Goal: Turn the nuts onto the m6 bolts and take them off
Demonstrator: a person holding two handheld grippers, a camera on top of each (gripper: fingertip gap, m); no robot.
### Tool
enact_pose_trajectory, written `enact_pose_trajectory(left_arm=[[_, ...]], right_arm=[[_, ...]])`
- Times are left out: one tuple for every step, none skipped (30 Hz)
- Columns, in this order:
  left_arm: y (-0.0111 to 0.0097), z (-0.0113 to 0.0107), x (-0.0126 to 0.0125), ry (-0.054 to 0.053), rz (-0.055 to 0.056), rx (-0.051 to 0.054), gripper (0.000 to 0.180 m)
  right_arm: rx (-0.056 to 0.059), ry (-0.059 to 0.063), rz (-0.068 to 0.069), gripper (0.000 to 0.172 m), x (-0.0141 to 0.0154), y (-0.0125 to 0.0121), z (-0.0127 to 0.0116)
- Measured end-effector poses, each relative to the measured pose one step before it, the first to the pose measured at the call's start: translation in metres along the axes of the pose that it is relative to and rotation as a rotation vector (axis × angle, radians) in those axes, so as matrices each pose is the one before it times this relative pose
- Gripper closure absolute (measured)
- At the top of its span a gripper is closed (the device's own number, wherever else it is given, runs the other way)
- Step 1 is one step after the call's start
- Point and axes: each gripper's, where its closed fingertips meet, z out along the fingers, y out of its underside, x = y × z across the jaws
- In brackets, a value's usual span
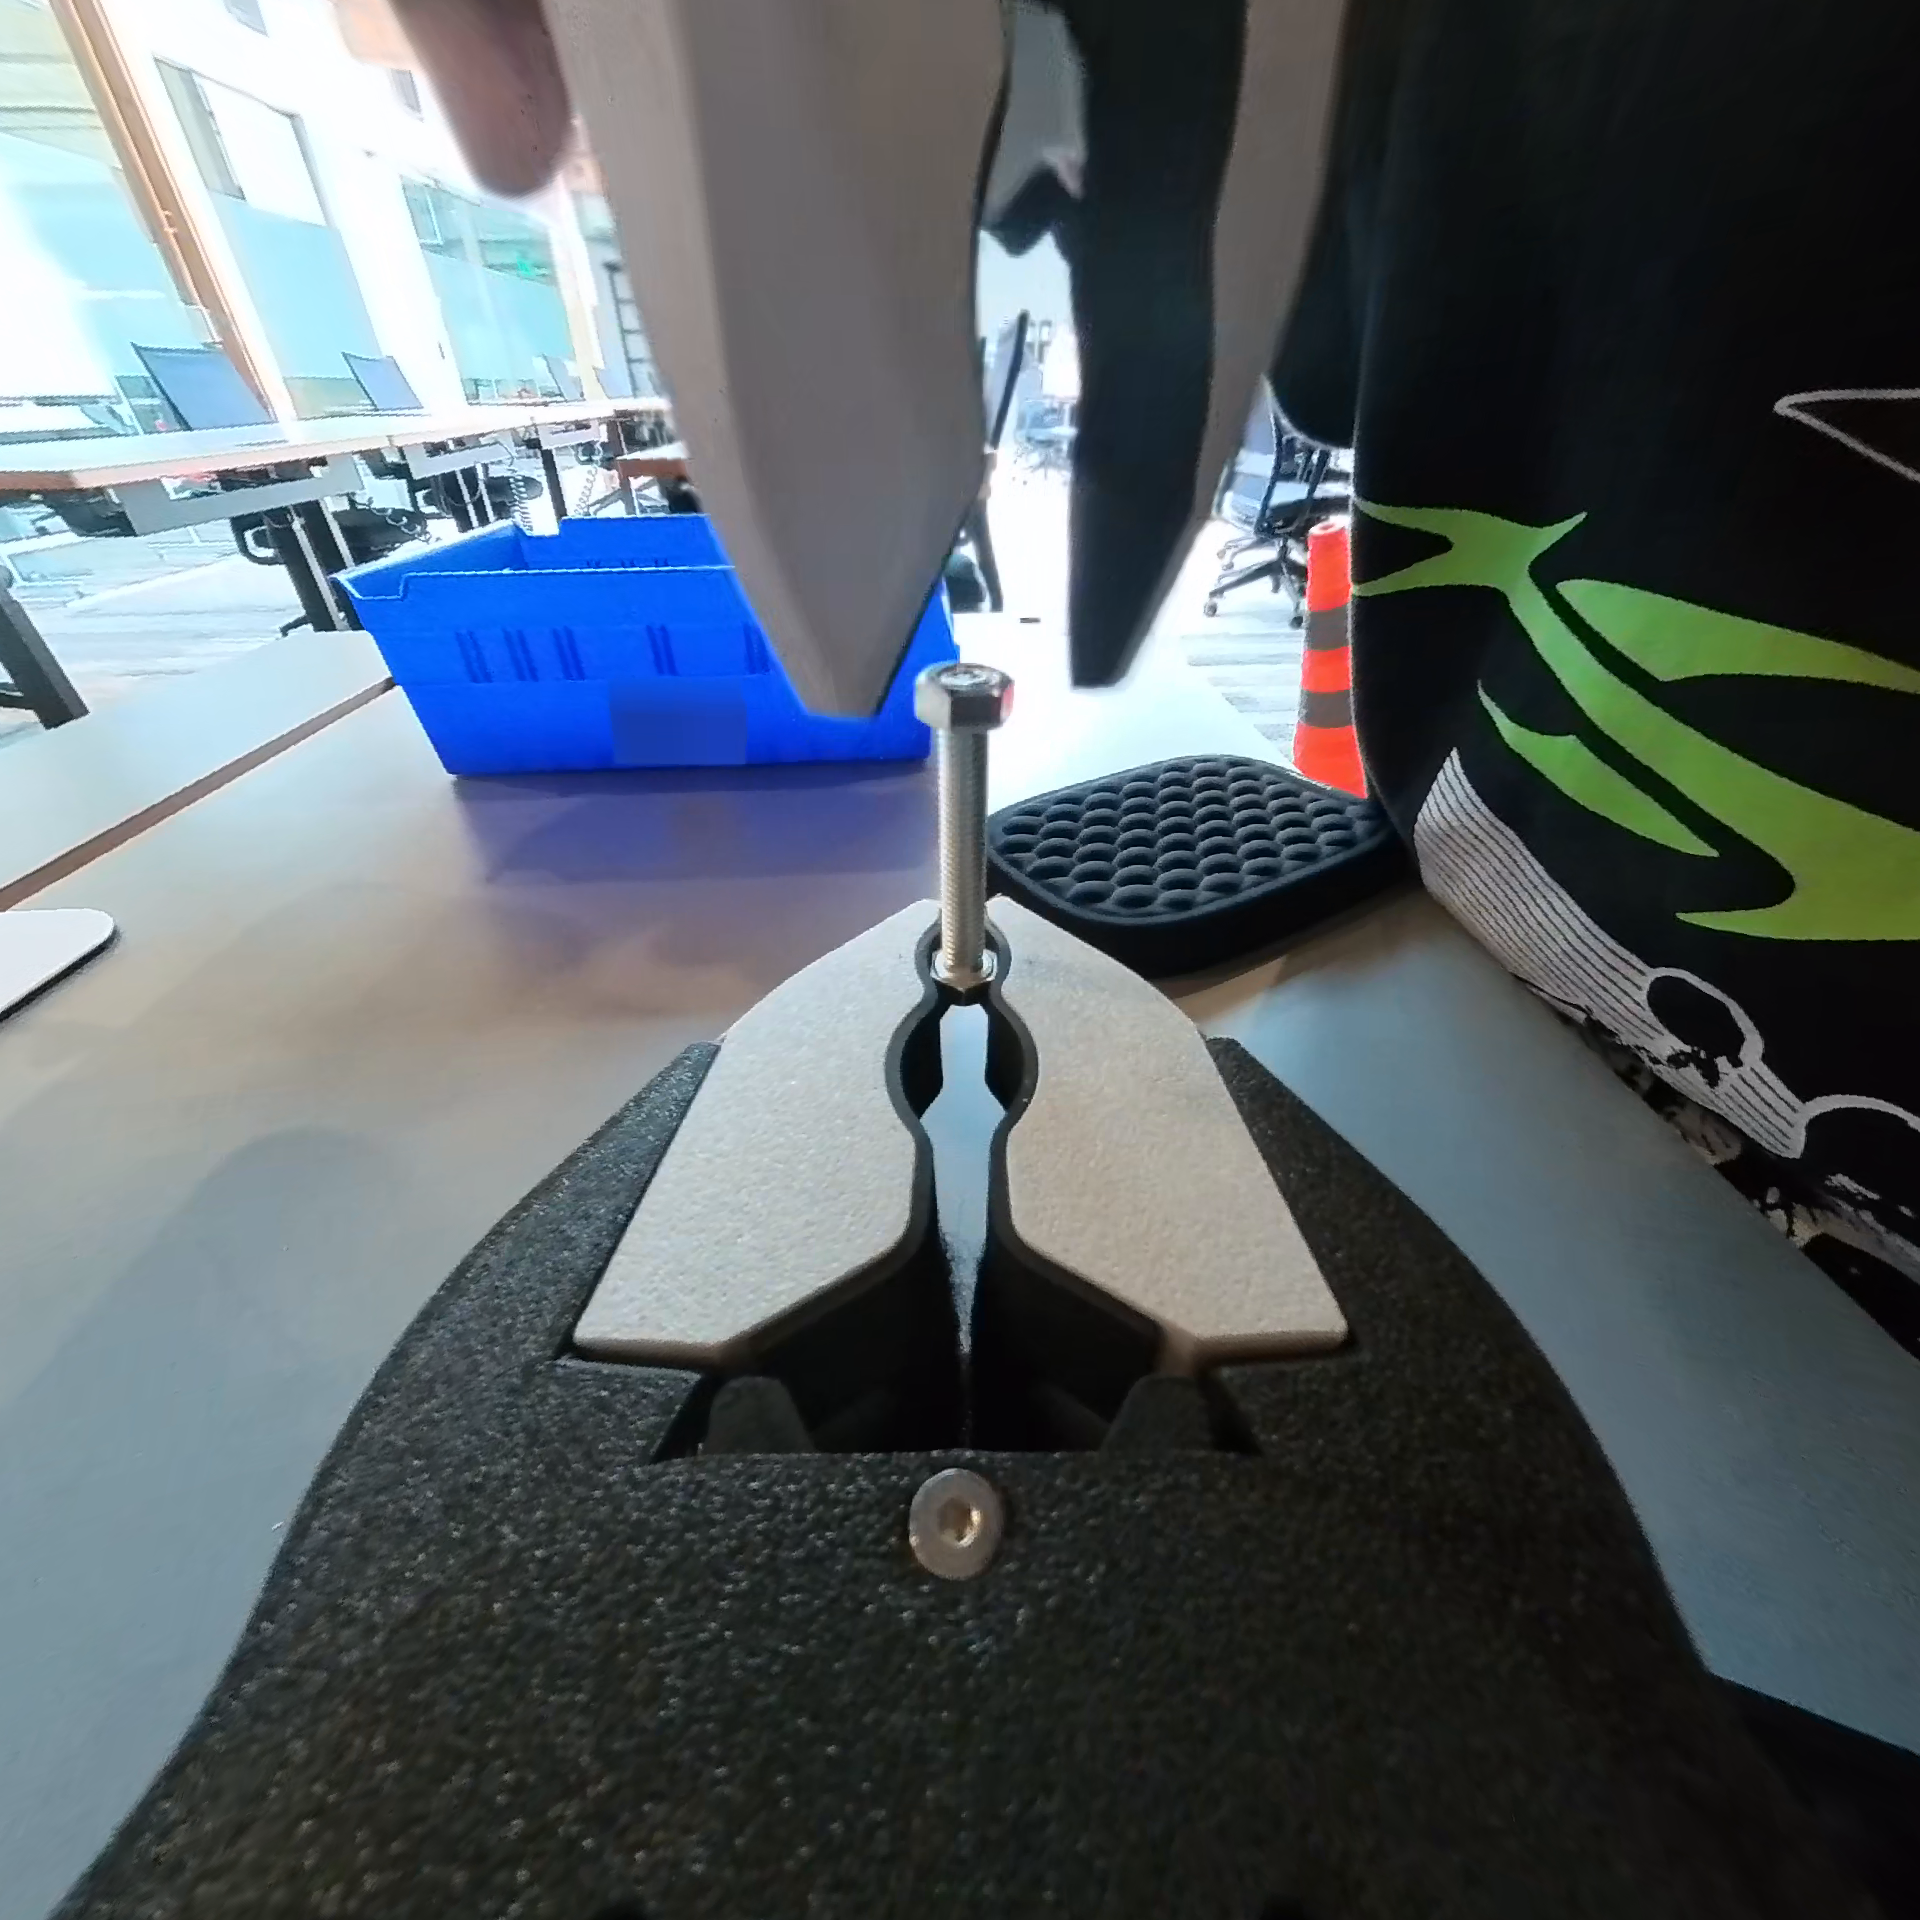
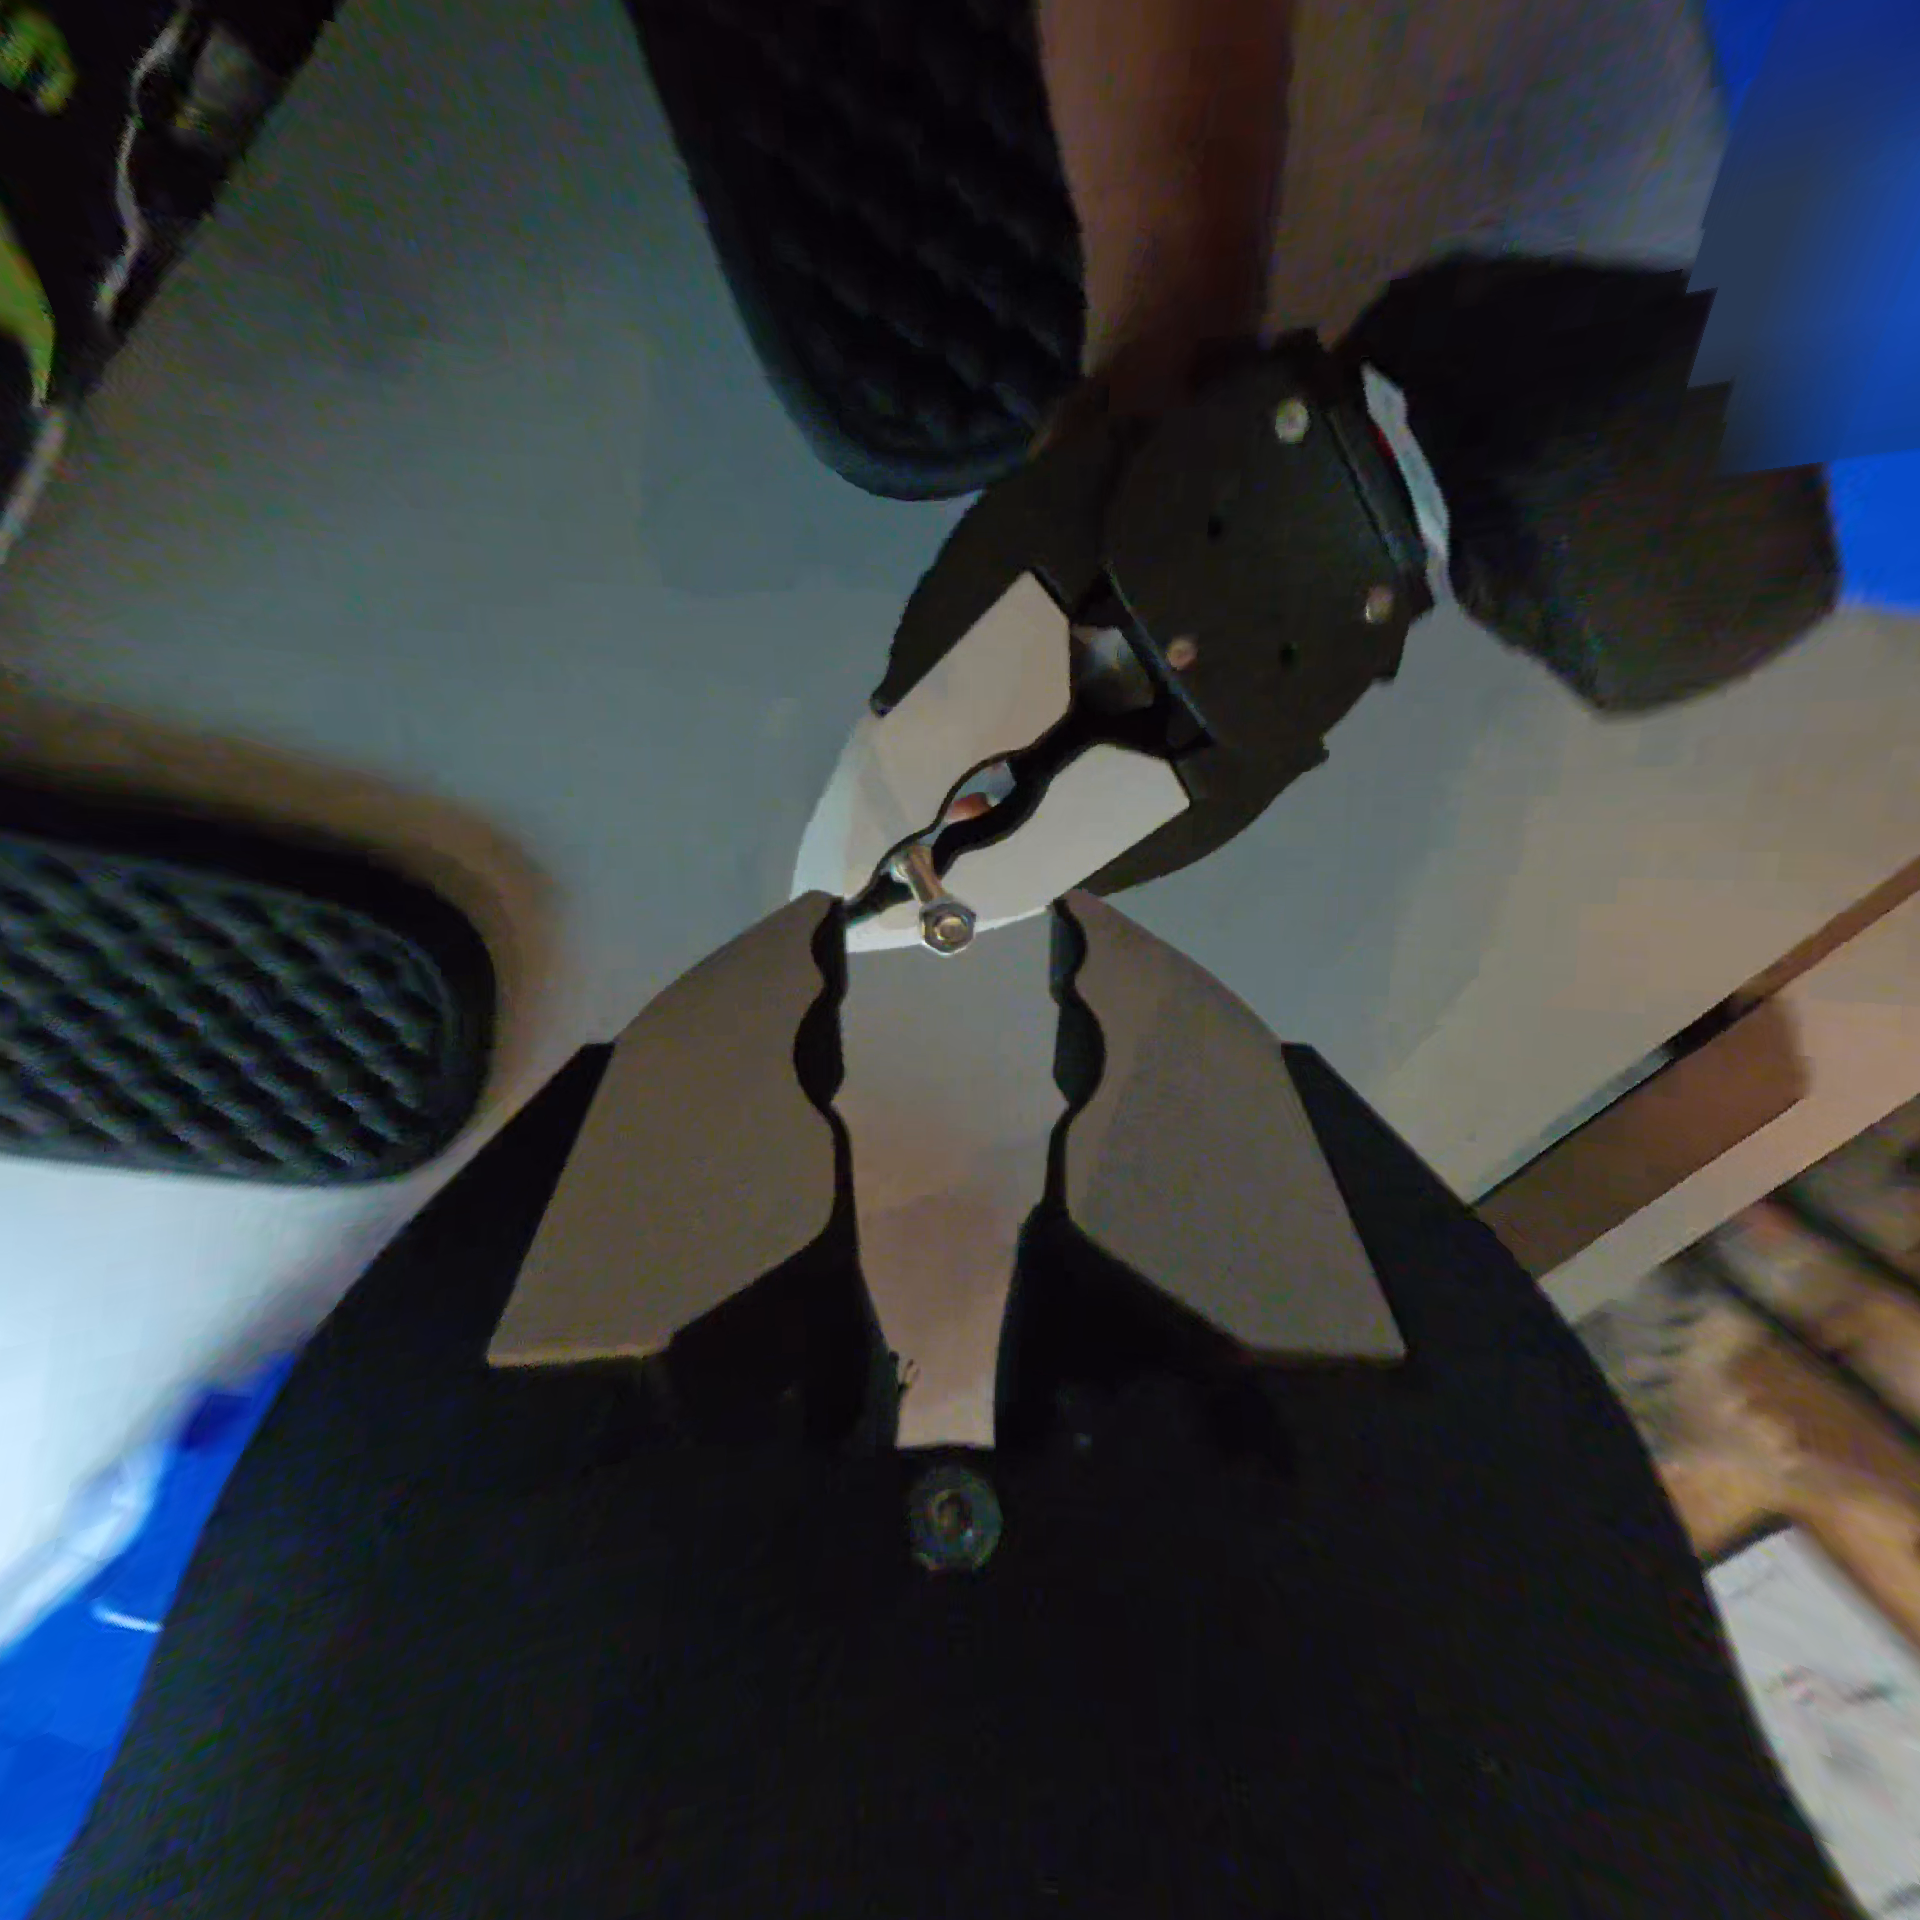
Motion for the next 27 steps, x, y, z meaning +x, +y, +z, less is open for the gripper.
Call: enact_pose_trajectory(left_arm=[[0.00002, 0.00007, 0.00036, 0.0028, 0.0009, -0.0002, 0.178], [0.00005, -0.00011, 0.00037, 0.0028, 0.0003, 0.0004, 0.178], [-0.00007, 0.00001, 0.00013, 0.0019, -0.0004, 0.0005, 0.178], [-0.00009, -0.00012, 0.00012, 0.0015, -0.0005, 0.0007, 0.178], [-0.00009, -0.00012, 0.00011, 0.0015, -0.0003, 0.0007, 0.178], [-0.00003, -0.00001, 0.00008, 0.0016, -0.0001, 0.0002, 0.178], [-0.00002, -0.00004, 0.00032, 0.0020, 0.0002, 0.0001, 0.178], [-0.00003, -0.00007, 0.00006, 0.0009, 0.0001, 0.0002, 0.178], [0.00001, 0.00000, 0.00008, 0.0006, -0.0001, -0.0001, 0.178], [0.00014, 0.00006, -0.00004, 0.0000, 0.0001, -0.0011, 0.178], [0.00019, 0.00008, -0.00014, -0.0006, -0.0008, -0.0015, 0.178], [-0.00012, -0.00010, -0.00032, -0.0019, -0.0006, 0.0010, 0.178], [-0.00028, -0.00031, -0.00064, -0.0043, -0.0016, 0.0023, 0.178], [-0.00002, -0.00009, -0.00033, -0.0024, -0.0013, 0.0010, 0.178], [0.00001, 0.00010, -0.00018, -0.0019, 0.0007, -0.0009, 0.178], [0.00020, 0.00008, -0.00021, -0.0031, 0.0008, -0.0016, 0.178], [0.00013, 0.00009, -0.00015, -0.0016, 0.0008, -0.0011, 0.178], [0.00008, 0.00006, -0.00008, -0.0018, 0.0005, -0.0007, 0.178], [0.00006, -0.00004, -0.00030, -0.0024, -0.0002, -0.0005, 0.178], [0.00021, 0.00018, 0.00005, 0.0001, 0.0006, -0.0017, 0.178], [0.00049, 0.00035, 0.00053, 0.0013, 0.0041, -0.0040, 0.178], [0.00061, 0.00039, 0.00052, 0.0002, 0.0050, -0.0051, 0.178], [0.00028, 0.00030, 0.00011, 0.0000, 0.0010, -0.0023, 0.178], [-0.00031, -0.00034, -0.00032, -0.0003, -0.0027, 0.0026, 0.178], [-0.00062, -0.00044, -0.00018, 0.0004, -0.0025, 0.0051, 0.178], [-0.00027, -0.00033, -0.00005, 0.0006, -0.0017, 0.0031, 0.178], [0.00001, 0.00005, 0.00009, 0.0012, -0.0002, -0.0001, 0.178]], right_arm=[[0.0016, -0.0188, -0.0963, 0.136, -0.00149, 0.00056, -0.00172], [0.0020, -0.0234, -0.0952, 0.138, -0.00239, 0.00074, -0.00096], [0.0026, -0.0078, -0.0810, 0.141, 0.00007, 0.00068, -0.00018], [0.0003, -0.0115, -0.0583, 0.143, 0.00025, 0.00115, 0.00065], [0.0019, -0.0207, -0.0320, 0.145, -0.00019, 0.00075, 0.00112], [0.0061, -0.0179, -0.0129, 0.147, 0.00072, 0.00012, 0.00137], [0.0091, -0.0193, -0.0076, 0.149, 0.00021, -0.00026, 0.00113], [0.0086, -0.0150, -0.0095, 0.152, -0.00002, -0.00025, 0.00107], [0.0030, -0.0026, -0.0093, 0.158, 0.00065, 0.00074, 0.00085], [-0.0040, 0.0049, -0.0014, 0.160, 0.00097, 0.00155, 0.00065], [0.0026, 0.0016, 0.0110, 0.161, -0.00005, 0.00034, -0.00002], [0.0019, 0.0090, 0.0296, 0.161, 0.00066, 0.00009, -0.00024], [-0.0062, 0.0123, 0.0494, 0.161, 0.00102, 0.00091, -0.00015], [-0.0040, 0.0057, 0.0568, 0.161, -0.00050, 0.00026, -0.00026], [-0.0072, 0.0149, 0.0546, 0.161, -0.00023, 0.00052, -0.00007], [-0.0076, 0.0174, 0.0560, 0.161, -0.00033, 0.00035, 0.00000], [-0.0053, 0.0162, 0.0686, 0.161, -0.00029, -0.00013, 0.00004], [-0.0065, 0.0148, 0.0935, 0.161, 0.00030, -0.00010, 0.00006], [-0.0092, 0.0123, 0.1180, 0.161, 0.00044, 0.00007, 0.00023], [-0.0028, -0.0001, 0.1203, 0.161, -0.00112, -0.00030, 0.00021], [0.0033, -0.0049, 0.0921, 0.161, -0.00160, -0.00011, 0.00027], [0.0031, 0.0021, 0.0433, 0.161, -0.00056, 0.00058, 0.00024], [0.0049, 0.0093, 0.0102, 0.161, 0.00026, 0.00035, -0.00003], [0.0043, 0.0091, 0.0029, 0.161, 0.00058, -0.00007, -0.00043], [0.0023, 0.0006, -0.0070, 0.160, 0.00017, -0.00049, -0.00057], [0.0090, -0.0076, -0.0259, 0.152, -0.00043, -0.00177, -0.00076], [0.0157, -0.0081, -0.0475, 0.146, 0.00022, -0.00302, -0.00145]])
